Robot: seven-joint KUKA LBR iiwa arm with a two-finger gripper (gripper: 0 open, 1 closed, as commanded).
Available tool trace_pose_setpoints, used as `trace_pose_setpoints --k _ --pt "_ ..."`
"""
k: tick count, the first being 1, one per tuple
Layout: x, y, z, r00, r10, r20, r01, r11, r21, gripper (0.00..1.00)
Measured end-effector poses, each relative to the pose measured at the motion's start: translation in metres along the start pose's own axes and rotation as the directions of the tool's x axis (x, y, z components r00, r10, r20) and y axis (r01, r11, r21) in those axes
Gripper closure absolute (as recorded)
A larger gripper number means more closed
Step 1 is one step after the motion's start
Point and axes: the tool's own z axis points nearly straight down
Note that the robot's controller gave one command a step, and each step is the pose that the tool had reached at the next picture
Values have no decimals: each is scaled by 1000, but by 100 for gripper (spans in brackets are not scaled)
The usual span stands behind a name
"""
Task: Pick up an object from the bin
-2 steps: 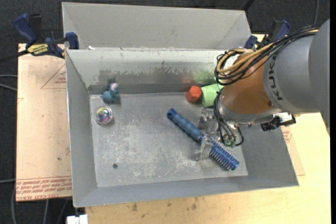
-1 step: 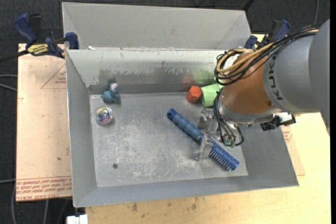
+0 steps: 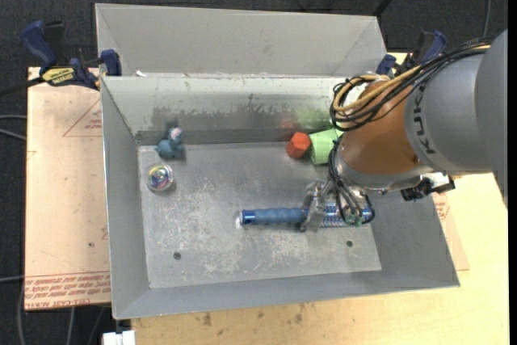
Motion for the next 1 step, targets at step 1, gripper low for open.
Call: trace_pose_setpoints --k 1 --pt "-1 1 -59 1000 -2 6 2 1000 0 100"
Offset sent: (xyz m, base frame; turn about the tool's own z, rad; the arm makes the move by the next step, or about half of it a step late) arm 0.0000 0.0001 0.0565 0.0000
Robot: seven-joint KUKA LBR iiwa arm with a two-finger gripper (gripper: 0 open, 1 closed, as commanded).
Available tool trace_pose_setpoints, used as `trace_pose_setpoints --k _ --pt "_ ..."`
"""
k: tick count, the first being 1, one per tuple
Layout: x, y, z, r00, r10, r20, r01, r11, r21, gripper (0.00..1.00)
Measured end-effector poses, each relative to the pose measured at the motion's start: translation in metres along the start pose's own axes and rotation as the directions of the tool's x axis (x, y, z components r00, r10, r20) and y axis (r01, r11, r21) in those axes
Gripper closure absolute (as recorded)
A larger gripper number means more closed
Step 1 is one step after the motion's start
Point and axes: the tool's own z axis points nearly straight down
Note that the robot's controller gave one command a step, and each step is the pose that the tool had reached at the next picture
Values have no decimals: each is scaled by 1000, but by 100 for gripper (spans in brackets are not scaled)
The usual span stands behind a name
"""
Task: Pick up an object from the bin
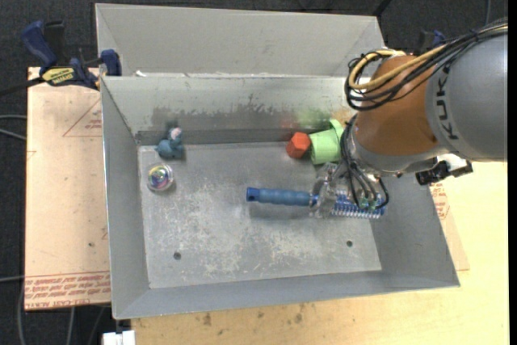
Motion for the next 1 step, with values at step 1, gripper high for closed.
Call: trace_pose_setpoints --k 1 --pt "-2 1 -57 1000 -2 1 2 1000 0 100"
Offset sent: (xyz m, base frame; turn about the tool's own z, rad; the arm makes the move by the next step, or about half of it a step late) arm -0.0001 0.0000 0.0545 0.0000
